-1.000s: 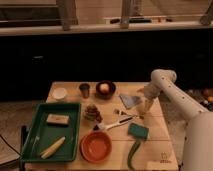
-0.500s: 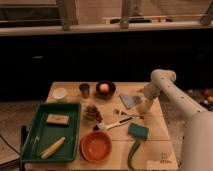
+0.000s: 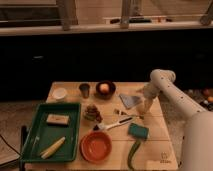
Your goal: Place towel in red bowl
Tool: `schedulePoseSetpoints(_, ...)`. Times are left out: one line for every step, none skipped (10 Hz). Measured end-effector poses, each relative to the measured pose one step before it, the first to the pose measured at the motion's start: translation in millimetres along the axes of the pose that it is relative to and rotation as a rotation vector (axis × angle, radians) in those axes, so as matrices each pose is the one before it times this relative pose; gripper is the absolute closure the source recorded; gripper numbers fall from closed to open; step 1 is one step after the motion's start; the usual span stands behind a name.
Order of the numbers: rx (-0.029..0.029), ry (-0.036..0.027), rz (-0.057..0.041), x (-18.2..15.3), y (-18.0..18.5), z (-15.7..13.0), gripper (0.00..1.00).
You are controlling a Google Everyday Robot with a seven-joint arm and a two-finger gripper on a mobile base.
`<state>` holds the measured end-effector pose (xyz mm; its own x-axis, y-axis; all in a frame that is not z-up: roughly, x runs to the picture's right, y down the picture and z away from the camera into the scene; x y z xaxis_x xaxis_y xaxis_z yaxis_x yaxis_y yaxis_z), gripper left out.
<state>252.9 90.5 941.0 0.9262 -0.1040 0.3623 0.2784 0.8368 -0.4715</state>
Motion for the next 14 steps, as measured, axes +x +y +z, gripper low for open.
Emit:
schedulePoseSetpoints(0.00161,-0.00914,-0.01987,-4.97,-1.93,0.39,0.20)
schedulePoseSetpoints(0.00104,-0.01659,-0.03531,-9.43,-4.32,1.43,0.20)
schedulePoseSetpoints(-0.00252,-0.00595,-0.01439,-3.94,-2.17,1.33,0.20)
schedulePoseSetpoints(-0.00959,-0.00900,-0.01925,-5.10,-1.49,2.38,0.20)
schedulePoseSetpoints(-0.00565,-0.00985,-0.02194,-4.65,-3.11,4.00,0.22)
schedulePoseSetpoints(-0.00770,-0.01215,-0.02094,-3.76,-1.93,5.37,0.30)
schedulePoseSetpoints(-0.00524,-0.00965,-0.01230,-1.55,-1.54,3.98,0.40)
schedulePoseSetpoints(-0.01275,-0.01411,-0.01155,-0.93,0.32,5.15,0.51)
schedulePoseSetpoints(-0.00448,-0.00646,-0.00564,-0.27,-1.85,5.56,0.60)
schedulePoseSetpoints(-0.00205,0.00021,-0.00176,-0.74,0.53,-1.42,0.71)
schedulePoseSetpoints(-0.00121,-0.00364,0.00240,-0.31,1.33,-1.43,0.79)
schedulePoseSetpoints(-0.00178,0.00461,-0.00212,0.74,0.04,-1.85,0.91)
schedulePoseSetpoints(-0.00209,0.00234,-0.00241,-0.14,-0.35,-0.04,0.98)
schedulePoseSetpoints(0.00033,-0.00151,-0.00039,0.05,-0.02,-0.09,1.00)
